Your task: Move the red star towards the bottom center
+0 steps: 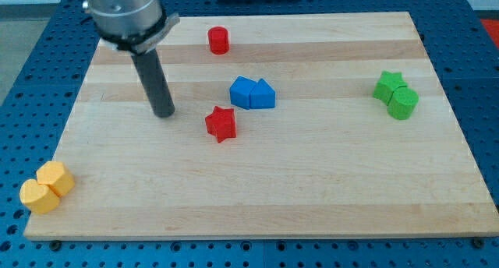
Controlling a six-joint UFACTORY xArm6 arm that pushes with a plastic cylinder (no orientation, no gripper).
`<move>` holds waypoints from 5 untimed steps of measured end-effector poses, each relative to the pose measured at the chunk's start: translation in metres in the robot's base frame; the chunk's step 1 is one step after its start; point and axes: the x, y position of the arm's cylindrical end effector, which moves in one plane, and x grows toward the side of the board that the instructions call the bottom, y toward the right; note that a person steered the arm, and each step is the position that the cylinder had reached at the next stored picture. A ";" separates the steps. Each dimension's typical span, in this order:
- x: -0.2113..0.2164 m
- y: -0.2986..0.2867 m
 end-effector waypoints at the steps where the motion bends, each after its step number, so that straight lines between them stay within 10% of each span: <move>1: -0.006 0.034; 5: 0.124 0.115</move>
